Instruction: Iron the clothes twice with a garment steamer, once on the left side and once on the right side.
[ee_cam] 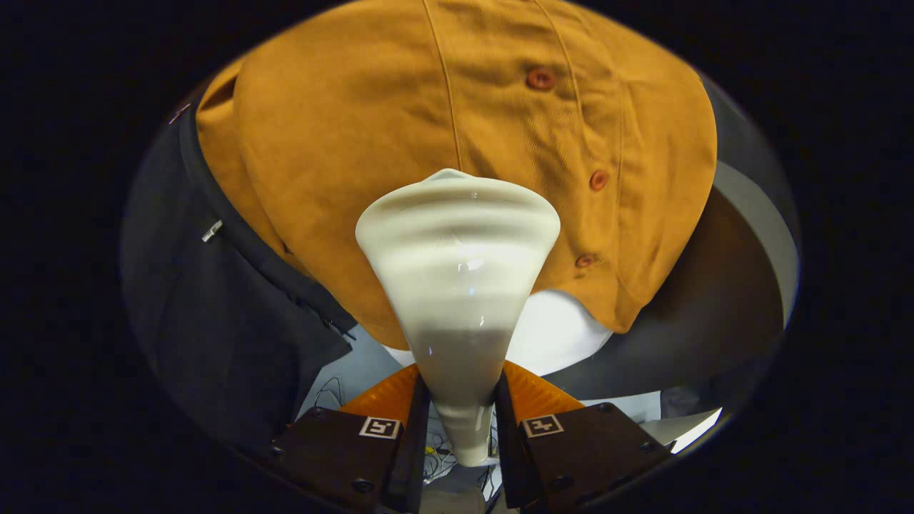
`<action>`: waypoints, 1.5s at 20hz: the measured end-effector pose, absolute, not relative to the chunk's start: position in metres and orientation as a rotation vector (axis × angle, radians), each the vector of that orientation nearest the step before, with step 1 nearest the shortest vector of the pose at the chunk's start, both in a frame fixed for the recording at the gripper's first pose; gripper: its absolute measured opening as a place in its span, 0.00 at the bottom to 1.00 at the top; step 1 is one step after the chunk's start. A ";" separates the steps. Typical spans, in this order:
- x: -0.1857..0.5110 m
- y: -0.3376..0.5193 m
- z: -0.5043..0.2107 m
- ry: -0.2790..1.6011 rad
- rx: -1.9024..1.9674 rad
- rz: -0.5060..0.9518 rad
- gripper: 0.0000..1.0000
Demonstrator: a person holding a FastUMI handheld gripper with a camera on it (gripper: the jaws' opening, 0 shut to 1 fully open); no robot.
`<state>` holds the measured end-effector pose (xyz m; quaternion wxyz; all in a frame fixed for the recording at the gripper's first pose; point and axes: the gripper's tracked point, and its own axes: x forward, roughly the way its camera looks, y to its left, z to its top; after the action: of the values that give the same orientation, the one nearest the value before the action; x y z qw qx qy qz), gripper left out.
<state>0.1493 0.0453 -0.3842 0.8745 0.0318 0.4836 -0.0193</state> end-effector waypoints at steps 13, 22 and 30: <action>0.206 -0.013 -0.176 0.441 0.007 -0.040 0.47; 0.204 -0.037 -0.064 0.098 0.006 -0.026 0.46; 0.190 -0.058 -0.046 0.049 0.020 -0.010 0.46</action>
<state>0.1898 -0.0581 -0.0462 0.9996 0.0098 0.0247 -0.0048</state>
